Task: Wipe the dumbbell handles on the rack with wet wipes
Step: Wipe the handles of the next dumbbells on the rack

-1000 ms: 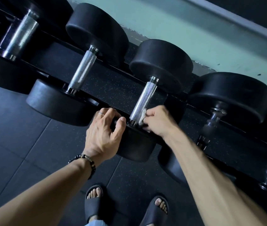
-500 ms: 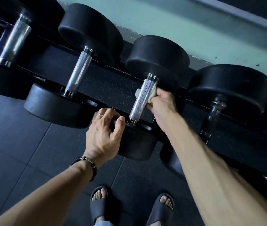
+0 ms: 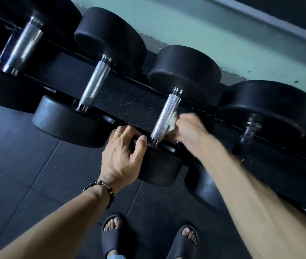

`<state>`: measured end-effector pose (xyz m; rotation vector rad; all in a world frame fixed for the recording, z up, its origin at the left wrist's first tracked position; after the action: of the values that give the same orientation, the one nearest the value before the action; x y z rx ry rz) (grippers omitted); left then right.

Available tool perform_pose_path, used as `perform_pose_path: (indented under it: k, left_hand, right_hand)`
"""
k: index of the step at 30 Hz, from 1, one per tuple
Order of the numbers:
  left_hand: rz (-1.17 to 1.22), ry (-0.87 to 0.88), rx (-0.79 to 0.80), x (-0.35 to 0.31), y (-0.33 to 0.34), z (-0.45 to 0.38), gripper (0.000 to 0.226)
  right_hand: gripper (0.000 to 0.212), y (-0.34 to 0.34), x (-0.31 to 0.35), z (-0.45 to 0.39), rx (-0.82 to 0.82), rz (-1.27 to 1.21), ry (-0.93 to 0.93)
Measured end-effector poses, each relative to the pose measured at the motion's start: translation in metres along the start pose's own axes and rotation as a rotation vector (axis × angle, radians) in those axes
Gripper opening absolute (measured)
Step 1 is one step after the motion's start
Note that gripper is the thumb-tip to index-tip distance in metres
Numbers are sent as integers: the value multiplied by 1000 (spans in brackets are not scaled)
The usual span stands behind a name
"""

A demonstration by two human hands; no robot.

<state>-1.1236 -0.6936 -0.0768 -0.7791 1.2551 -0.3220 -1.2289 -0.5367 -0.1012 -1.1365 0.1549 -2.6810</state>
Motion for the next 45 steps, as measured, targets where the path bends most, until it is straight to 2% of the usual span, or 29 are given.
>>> perform_pose_path:
  k: [2, 4, 7, 9, 10, 12, 14, 15, 18, 20, 23, 24, 25, 28, 29, 32, 34, 40, 41, 44, 45]
  left_hand:
    - [-2, -5, 10, 0, 1, 0, 38]
    - [-4, -5, 8, 0, 1, 0, 39]
    - [3, -2, 1, 0, 0, 0, 41]
    - [7, -5, -1, 1, 1, 0, 39]
    - [11, -7, 1, 1, 1, 0, 38]
    - [12, -9, 0, 1, 1, 0, 37]
    - [6, -6, 5, 2, 1, 0, 38]
    - [6, -5, 5, 1, 1, 0, 38]
    - [16, -6, -7, 0, 1, -1, 38]
    - [16, -11, -3, 0, 1, 0, 39]
    - [17, -9, -1, 0, 1, -1, 37]
    - [13, -5, 4, 1, 1, -1, 36]
    - [13, -3, 4, 1, 1, -1, 36]
    - [23, -6, -6, 1, 1, 0, 39]
    - [20, -7, -8, 1, 1, 0, 39]
    - [16, -9, 4, 1, 2, 0, 41]
    - [12, -15, 3, 1, 1, 0, 41]
    - [13, -17, -2, 2, 1, 1, 42]
    - [14, -15, -2, 1, 2, 1, 42]
    - [9, -10, -8, 1, 2, 1, 41]
    - [5, -6, -5, 1, 2, 1, 41]
  right_hand:
    - [28, -3, 19, -21, -81, -155, 7]
    - [32, 3, 23, -25, -85, -241, 51]
    - [41, 12, -3, 4, 140, -115, 180]
    - [44, 6, -2, 13, 264, -98, 185]
    - [45, 2, 6, 6, 251, -173, 158]
    - [40, -4, 26, -15, 125, -420, 124]
    - [32, -2, 27, -25, 17, -521, 126]
    - [33, 1, 18, -24, 18, -481, 132]
    - [43, 6, -4, 1, 226, -281, 158]
    - [46, -2, -2, -3, 230, -287, 162]
    - [32, -4, 14, -29, 62, -671, 205]
    - [26, 1, 13, -31, 40, -726, 207]
    - [29, 8, 8, -29, 64, -737, 224]
    - [61, 20, -14, -10, 134, -698, 327]
    - [65, 18, -13, -8, 142, -656, 335]
    - [43, 1, 5, -28, 23, -577, 247]
    - [35, 2, 11, -33, 49, -615, 229]
    - [33, 13, -19, -9, 193, -242, 340]
    - [32, 8, -10, -14, 197, -237, 320]
    - [29, 1, 10, -36, 64, -488, 259]
    - [27, 4, 8, -34, 77, -479, 246]
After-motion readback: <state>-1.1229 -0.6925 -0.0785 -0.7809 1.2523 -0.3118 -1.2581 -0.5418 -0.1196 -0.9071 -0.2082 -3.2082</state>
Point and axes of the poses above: each hand's wrist, its own z-axis away from the middle knuckle, its own y-axis out of the palm, x = y × z, the point moved 3 cm from there along -z, towards the middle knuckle, and after that the axes turned 5 degrees about -x, right-handed, at the moved point
